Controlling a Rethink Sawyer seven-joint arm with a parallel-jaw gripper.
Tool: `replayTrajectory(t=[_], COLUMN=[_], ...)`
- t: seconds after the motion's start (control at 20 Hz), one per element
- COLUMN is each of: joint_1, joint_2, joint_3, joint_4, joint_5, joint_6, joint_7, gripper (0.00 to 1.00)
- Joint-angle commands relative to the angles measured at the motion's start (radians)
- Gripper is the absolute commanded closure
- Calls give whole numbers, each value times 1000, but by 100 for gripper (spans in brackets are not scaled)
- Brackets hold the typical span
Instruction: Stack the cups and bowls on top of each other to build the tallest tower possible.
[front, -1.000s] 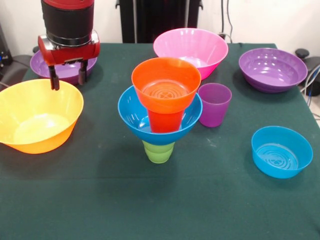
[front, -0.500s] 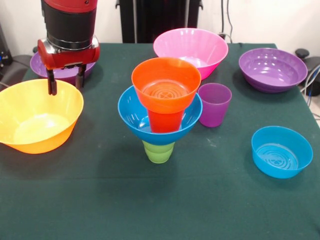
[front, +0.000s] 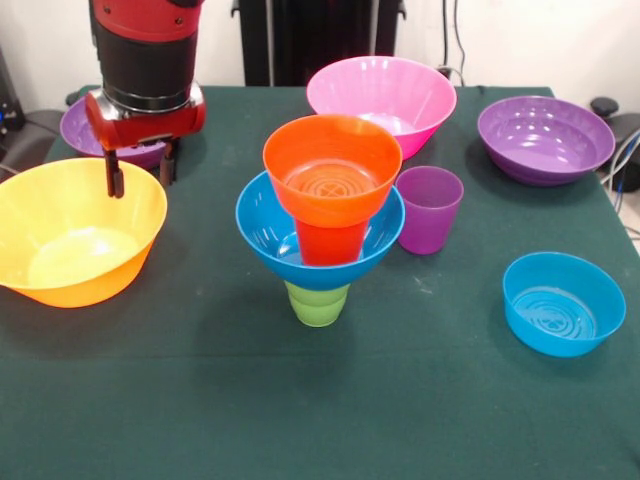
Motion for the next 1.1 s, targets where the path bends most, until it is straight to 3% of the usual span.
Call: replayTrajectory(t=[0.05, 0.9, 1.1], joint_1=[-7, 23, 19], joint_2=[61, 25, 53], joint_3=[68, 17, 14], joint_4=[29, 15, 6], joint_5=[-3, -47, -46], joint_6=[-12, -19, -19], joint_7=[-125, -71, -67], gripper=[0, 0, 0])
